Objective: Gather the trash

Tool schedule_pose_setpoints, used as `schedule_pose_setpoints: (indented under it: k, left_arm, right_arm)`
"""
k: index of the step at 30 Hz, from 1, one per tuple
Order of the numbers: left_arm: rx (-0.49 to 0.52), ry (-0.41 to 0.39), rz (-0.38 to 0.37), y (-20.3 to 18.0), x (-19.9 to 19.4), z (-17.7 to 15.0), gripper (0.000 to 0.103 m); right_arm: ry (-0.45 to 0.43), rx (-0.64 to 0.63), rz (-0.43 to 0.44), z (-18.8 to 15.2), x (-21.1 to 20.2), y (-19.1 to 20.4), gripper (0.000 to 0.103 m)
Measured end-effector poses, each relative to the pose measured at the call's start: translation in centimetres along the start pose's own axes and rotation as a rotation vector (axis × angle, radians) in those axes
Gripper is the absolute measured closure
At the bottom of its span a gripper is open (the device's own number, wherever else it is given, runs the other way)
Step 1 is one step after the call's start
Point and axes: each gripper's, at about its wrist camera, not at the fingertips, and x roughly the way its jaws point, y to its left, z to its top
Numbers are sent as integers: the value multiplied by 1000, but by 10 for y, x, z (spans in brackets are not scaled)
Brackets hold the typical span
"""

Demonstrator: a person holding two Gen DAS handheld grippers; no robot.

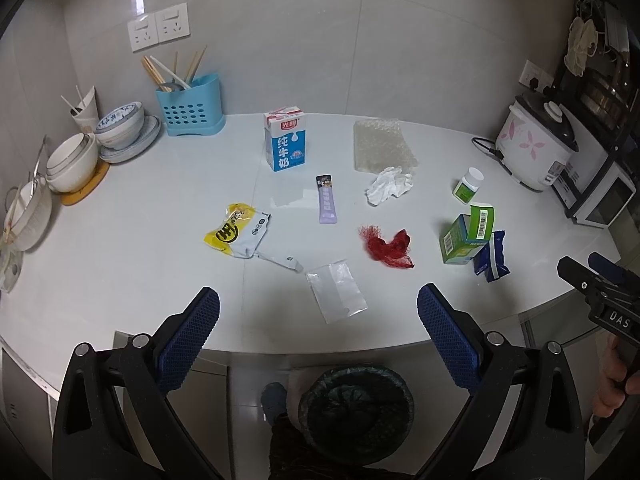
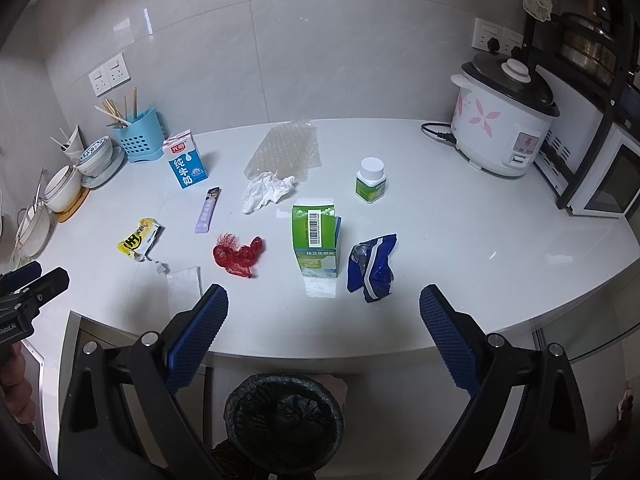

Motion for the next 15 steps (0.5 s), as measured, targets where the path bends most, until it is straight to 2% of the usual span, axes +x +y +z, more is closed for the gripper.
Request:
schedule_pose_setpoints:
  k: [7, 15]
  left_arm:
    - [-17, 13, 17, 13, 14, 5, 6]
    - [-49, 49, 34, 53, 66, 18, 6]
  right_arm:
    - [13, -9, 8, 8, 12, 5, 10]
    - [38, -17, 21, 23, 55, 16, 10]
